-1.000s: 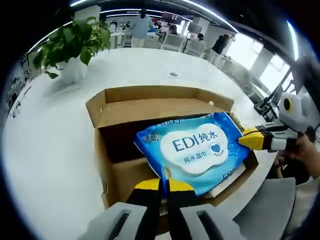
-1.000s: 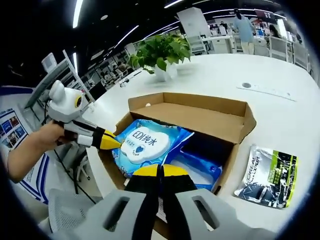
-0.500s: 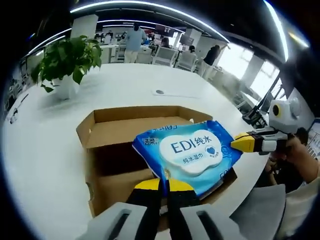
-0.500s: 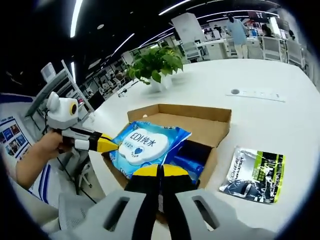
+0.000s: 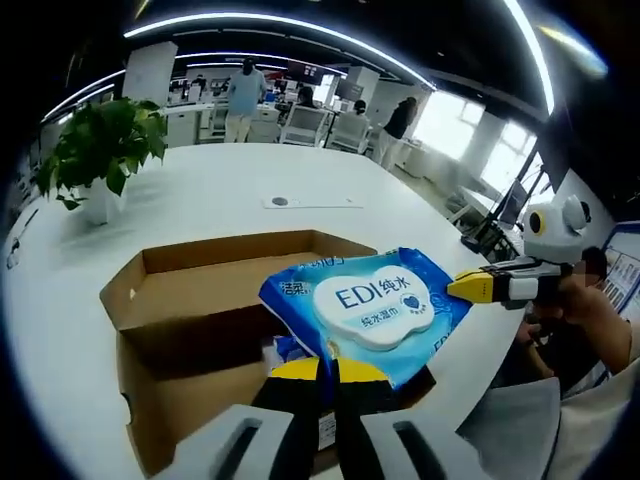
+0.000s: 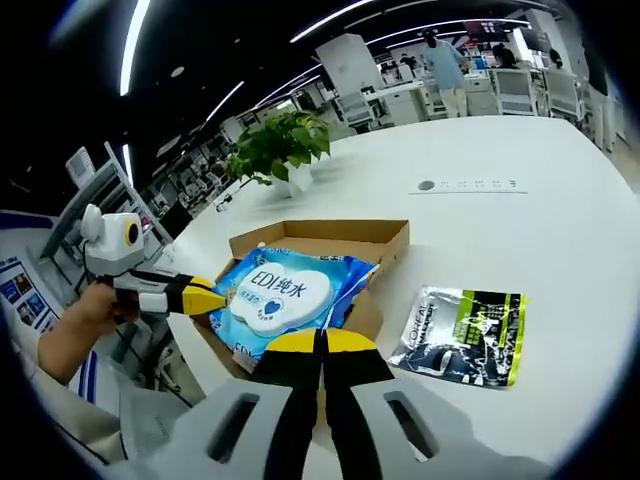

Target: Operate the shoe box by opening the lid, removing the specified soft item, and placing it in the target area until the item is outside and the box remains undamaged.

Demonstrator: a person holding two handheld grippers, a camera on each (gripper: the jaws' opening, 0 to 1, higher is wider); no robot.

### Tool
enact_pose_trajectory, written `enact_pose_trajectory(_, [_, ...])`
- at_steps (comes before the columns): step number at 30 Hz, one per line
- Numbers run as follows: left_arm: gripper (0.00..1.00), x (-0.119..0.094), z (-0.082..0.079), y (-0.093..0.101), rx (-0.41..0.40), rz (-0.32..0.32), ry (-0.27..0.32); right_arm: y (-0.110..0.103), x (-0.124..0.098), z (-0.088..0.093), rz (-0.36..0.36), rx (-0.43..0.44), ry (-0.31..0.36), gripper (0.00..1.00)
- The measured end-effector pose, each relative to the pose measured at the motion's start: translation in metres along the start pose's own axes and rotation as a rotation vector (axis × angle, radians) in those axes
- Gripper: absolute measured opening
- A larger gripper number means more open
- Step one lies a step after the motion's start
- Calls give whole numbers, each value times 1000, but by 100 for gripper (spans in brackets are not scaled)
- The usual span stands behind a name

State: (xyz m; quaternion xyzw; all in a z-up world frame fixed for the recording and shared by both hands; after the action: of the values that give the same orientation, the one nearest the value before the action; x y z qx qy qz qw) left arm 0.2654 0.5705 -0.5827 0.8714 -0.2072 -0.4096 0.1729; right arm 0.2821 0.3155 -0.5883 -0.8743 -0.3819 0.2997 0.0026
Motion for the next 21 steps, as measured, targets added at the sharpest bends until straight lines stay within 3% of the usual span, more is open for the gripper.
enact_pose_trajectory(21, [1,44,6,54,60,95,-21,46,-52,16,118,65,35,0])
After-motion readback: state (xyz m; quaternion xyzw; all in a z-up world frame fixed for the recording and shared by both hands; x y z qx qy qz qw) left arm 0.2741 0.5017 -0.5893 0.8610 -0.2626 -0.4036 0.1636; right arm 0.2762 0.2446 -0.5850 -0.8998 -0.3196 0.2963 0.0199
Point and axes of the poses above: the point that each gripper's makers call its tool centre point, and the gripper's own axes: x roughly forward along the fingers, y roughly to its right, z roughly out of its underside, the point moved 10 cm from there along -x, roughly backward along the fingers, and after that the axes turned 15 degrees about -x, right-handed, at the moved point
